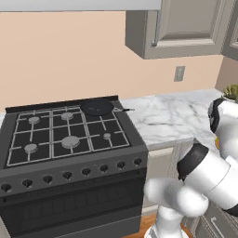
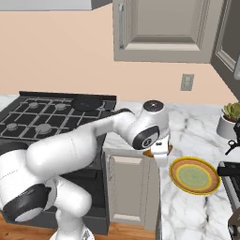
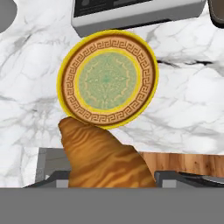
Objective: Pick the croissant and place it on the pan. Then turn on the stove to warm the croissant.
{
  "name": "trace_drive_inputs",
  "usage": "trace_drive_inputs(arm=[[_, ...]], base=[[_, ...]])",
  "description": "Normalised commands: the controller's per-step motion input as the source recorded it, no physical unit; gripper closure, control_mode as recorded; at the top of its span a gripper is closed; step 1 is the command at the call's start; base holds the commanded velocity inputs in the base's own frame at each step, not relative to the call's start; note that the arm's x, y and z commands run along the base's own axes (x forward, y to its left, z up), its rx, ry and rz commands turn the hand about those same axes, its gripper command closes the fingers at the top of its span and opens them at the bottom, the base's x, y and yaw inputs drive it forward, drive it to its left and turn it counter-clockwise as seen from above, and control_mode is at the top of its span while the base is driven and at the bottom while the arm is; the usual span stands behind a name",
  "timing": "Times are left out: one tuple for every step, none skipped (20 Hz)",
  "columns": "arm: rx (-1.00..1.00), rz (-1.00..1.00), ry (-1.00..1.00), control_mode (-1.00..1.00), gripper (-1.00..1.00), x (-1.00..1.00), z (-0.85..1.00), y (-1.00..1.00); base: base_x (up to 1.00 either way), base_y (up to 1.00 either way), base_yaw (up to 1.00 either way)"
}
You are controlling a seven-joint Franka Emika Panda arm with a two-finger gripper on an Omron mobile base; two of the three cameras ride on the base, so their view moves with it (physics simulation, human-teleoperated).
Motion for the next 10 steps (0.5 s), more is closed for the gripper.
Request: trace_drive_inputs(arm=[[-0.05, 0.11, 0.00, -1.00, 1.00, -0.04, 0.58, 0.79], [-0.05, 0.13, 0.00, -1.00, 1.00, -0.03, 0.64, 0.74], [-0.04, 0.16, 0.00, -1.00, 1.00, -0.04, 0.69, 0.73], [-0.03, 0.17, 0.00, -1.00, 1.00, -0.04, 0.72, 0.72], [-0.02, 0.17, 0.00, -1.00, 1.00, -0.03, 0.74, 0.69], [-0.02, 0.18, 0.00, -1.00, 1.00, -0.05, 0.73, 0.68], [-0.01, 0.18, 0.00, -1.00, 1.00, -0.10, 0.69, 0.69], [-0.01, 0.19, 0.00, -1.00, 1.00, -0.15, 0.63, 0.67], [-0.01, 0.19, 0.00, -1.00, 1.00, -0.22, 0.56, 0.64], [0.00, 0.20, 0.00, -1.00, 1.00, -0.24, 0.49, 0.59]], base=[[0.00, 0.00, 0.00], [0.00, 0.00, 0.00], [0.00, 0.00, 0.00], [0.00, 0.00, 0.00], [0.00, 0.00, 0.00], [0.00, 0.00, 0.00], [0.00, 0.00, 0.00], [0.00, 0.00, 0.00], [0.00, 0.00, 0.00], [0.00, 0.00, 0.00]])
